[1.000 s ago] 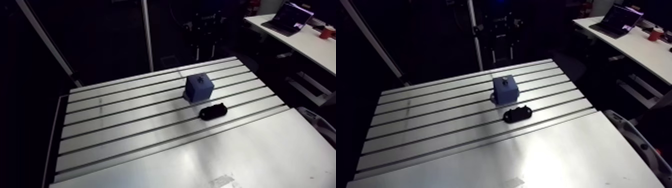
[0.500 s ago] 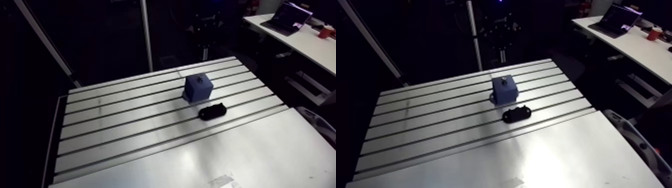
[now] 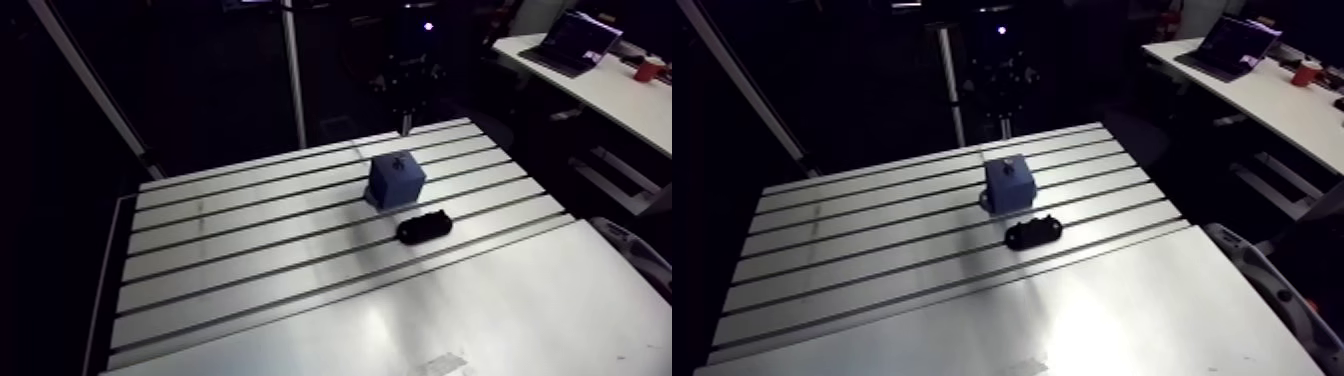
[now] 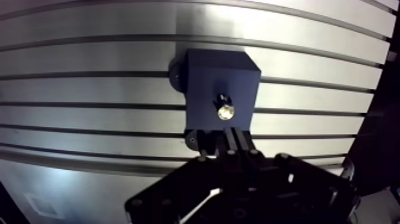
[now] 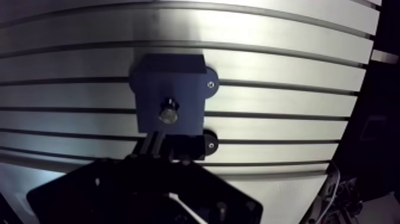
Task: Pick up the M10 bolt and insert it into the hex recess until seated.
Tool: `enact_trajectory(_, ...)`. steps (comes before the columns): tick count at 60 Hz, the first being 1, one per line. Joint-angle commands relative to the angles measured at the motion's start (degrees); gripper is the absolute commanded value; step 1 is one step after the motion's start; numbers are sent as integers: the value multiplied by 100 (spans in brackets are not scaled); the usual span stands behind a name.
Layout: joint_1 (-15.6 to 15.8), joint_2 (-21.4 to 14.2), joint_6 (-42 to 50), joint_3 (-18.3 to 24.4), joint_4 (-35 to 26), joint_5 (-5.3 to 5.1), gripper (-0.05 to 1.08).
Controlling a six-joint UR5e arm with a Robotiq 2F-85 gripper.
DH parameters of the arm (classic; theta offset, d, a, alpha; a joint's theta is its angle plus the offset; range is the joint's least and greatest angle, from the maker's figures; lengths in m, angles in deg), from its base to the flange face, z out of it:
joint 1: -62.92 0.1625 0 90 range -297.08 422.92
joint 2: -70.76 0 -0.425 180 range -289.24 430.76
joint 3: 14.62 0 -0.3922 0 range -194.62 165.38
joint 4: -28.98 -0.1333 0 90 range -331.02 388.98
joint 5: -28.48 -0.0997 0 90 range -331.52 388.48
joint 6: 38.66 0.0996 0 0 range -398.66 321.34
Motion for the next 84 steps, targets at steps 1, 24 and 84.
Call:
enact_trajectory(1, 0, -73, -53, -212, 246, -5, 108)
enact_trajectory(24, -68, -85, -72, -278, 386, -163, 108)
enact_trajectory(84, -176, -24, -107, -383, 456, -181, 108)
